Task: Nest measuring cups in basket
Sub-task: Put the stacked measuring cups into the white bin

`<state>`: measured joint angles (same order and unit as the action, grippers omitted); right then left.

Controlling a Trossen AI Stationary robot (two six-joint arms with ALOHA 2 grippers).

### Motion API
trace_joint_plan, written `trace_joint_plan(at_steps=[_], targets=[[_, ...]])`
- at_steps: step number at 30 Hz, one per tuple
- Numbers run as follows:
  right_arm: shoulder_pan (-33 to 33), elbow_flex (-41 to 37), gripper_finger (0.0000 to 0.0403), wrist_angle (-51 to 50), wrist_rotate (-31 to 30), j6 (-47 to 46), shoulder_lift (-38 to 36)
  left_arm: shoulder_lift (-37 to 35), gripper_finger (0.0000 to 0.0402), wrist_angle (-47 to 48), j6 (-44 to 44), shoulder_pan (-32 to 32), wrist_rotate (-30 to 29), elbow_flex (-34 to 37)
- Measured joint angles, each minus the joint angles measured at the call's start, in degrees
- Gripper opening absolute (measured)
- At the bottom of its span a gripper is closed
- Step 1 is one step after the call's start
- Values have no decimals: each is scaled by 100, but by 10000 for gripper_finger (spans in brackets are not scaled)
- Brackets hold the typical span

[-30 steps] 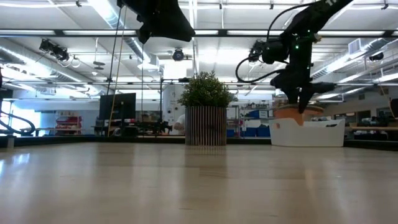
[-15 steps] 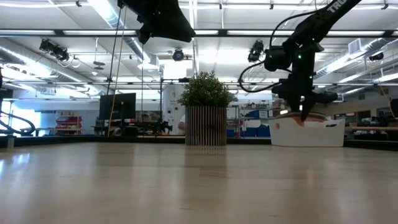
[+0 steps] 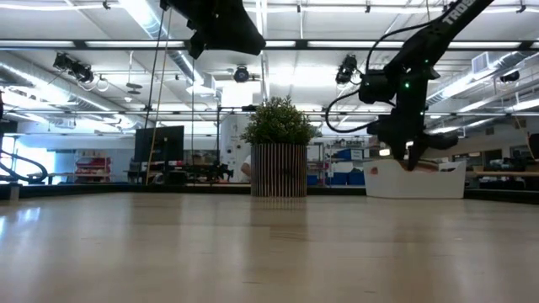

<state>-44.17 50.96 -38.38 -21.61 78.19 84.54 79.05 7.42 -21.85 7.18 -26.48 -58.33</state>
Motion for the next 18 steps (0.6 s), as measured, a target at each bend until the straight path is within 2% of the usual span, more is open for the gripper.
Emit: trace_joint_plan(at_steps=[3,9,18], targets=[[-13,20,118,18,-79,-136,209,0,96,-13,0,0,0,0],[-14,26,118,98,-618,-386,511,0,96,-16,-2,0,1,0],[-16,17,121,123,-626,-362,515,0,96,-18,-4,0,0,0]])
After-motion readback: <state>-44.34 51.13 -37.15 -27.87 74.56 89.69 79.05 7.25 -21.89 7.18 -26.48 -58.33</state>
